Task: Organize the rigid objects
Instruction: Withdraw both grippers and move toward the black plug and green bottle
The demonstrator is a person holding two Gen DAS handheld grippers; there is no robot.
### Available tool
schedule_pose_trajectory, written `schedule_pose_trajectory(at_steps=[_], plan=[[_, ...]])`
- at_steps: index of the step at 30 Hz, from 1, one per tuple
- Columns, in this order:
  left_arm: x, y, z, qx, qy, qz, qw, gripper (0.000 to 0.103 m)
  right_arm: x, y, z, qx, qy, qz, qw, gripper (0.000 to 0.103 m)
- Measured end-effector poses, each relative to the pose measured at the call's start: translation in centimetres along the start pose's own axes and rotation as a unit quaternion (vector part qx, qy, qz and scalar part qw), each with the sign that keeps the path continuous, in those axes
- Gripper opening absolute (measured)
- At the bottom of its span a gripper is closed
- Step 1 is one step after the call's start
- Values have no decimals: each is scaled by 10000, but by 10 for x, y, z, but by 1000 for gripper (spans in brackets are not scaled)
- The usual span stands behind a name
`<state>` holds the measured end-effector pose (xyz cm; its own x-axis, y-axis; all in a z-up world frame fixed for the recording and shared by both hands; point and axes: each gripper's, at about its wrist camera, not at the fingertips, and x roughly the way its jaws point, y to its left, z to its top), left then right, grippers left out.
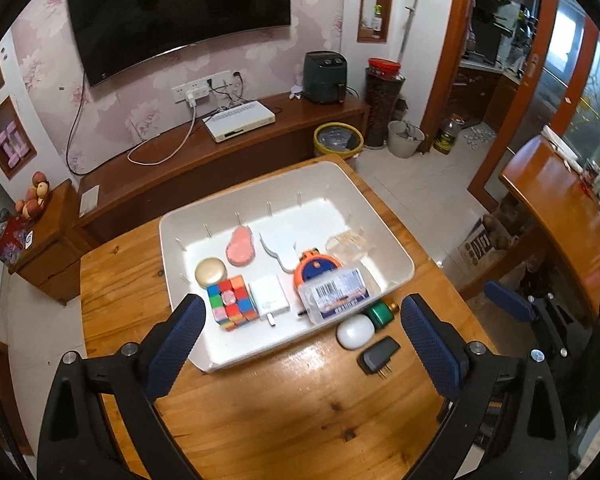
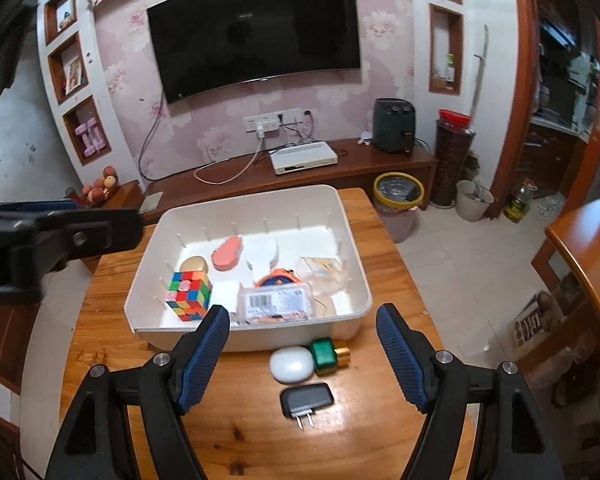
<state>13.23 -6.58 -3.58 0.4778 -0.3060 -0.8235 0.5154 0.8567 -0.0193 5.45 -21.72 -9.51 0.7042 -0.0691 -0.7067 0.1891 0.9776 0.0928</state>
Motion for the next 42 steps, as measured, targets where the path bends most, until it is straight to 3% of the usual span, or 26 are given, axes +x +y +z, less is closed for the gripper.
schedule_pose_trajectory(at_steps=[17, 23, 31, 42], plan=[[12, -22, -64, 352, 412, -79, 9985, 98, -3, -60, -54, 591, 465, -440, 9962, 77], [27, -27, -78, 339, 624, -112, 9974, 98, 7, -57, -76, 472, 646, -305, 9963, 77], [42, -32, -85, 184, 736, -106, 9971, 99, 37, -37, -105, 30, 847, 223, 9962, 77], [54, -30, -86, -61, 846, 13, 9964, 99, 100, -20, -111, -171, 1135, 583, 9917, 77]])
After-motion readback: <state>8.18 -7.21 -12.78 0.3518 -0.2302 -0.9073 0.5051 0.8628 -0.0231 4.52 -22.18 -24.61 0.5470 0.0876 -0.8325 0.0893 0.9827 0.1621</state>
